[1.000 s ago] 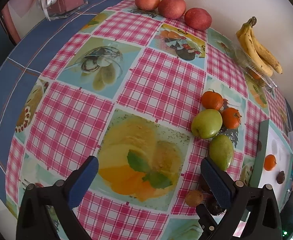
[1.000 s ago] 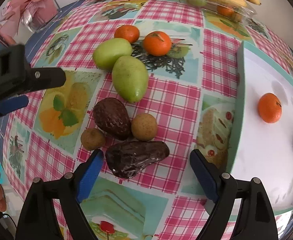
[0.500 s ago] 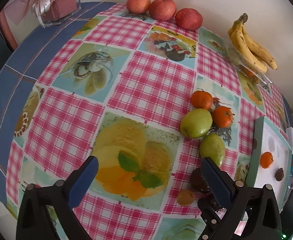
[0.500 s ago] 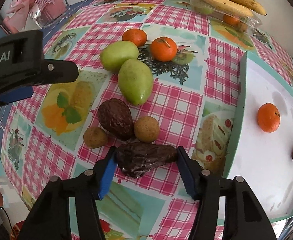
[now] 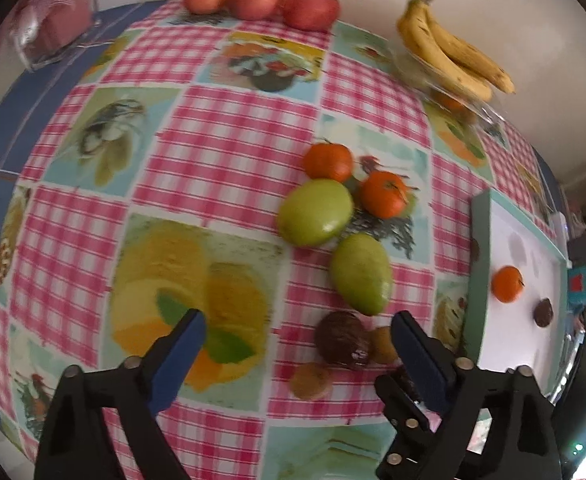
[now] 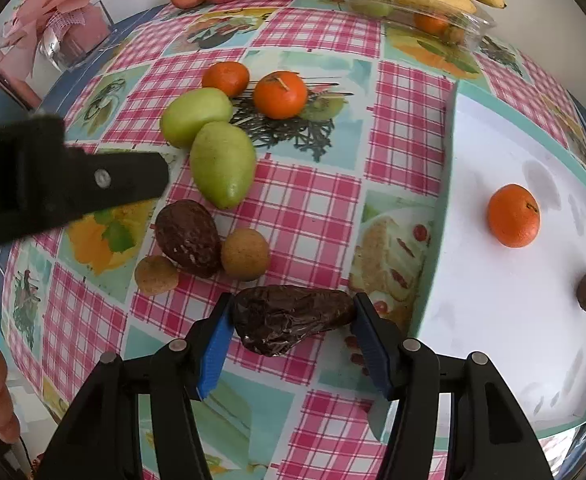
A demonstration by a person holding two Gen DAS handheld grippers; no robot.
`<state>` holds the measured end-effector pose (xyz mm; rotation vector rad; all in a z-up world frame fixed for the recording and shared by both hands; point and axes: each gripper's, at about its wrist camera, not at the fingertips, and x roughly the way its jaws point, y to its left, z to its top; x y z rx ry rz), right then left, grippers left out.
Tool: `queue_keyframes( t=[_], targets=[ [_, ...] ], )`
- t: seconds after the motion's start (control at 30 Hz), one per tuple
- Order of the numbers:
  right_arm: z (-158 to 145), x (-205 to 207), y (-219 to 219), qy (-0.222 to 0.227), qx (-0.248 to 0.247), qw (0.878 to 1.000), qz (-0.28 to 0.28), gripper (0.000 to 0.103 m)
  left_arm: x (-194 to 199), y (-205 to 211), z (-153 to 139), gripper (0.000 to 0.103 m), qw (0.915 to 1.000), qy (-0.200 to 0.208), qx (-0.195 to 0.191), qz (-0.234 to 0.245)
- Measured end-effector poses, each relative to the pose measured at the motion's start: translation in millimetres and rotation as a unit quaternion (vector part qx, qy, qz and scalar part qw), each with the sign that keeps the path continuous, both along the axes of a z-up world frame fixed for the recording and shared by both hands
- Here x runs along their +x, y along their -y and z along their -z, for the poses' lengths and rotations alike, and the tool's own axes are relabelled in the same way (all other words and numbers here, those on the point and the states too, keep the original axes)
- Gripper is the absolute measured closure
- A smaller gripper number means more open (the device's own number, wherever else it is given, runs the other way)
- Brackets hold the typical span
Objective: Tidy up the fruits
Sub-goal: 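Close the right tool on another dried date while the left tool grips a dark round fruit, then lift the date with the right tool while the left tool carries the dark fruit over the tray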
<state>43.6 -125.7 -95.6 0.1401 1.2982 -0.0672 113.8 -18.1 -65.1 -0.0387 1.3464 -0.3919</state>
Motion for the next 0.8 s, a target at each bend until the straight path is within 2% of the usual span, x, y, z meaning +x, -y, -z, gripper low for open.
queue_keyframes(
  t=[0.2, 0.47, 0.57, 0.8],
  targets=[
    [2, 0, 9, 0.001, 0.004, 1.0, 0.0, 0.042, -4, 15, 7, 0.028, 0.9996, -0.014, -0.003, 0.023],
    [4, -1, 8, 0.005, 0.009, 1.0, -0.003, 0.042, -7, 21, 14, 0.063, 0.9992, -0.027, -0.01, 0.029],
    [-1, -5, 6, 0.006, 0.01, 1.0, -0.004, 0.042, -7, 21, 14, 0.067, 0.9992, -0.025, -0.015, 0.027],
    [-3, -6, 7, 0.009, 0.008, 1.0, -0.005, 0.042, -2, 6, 3, 0.067, 0.9999, -0.002, -0.017, -0.003]
  ],
)
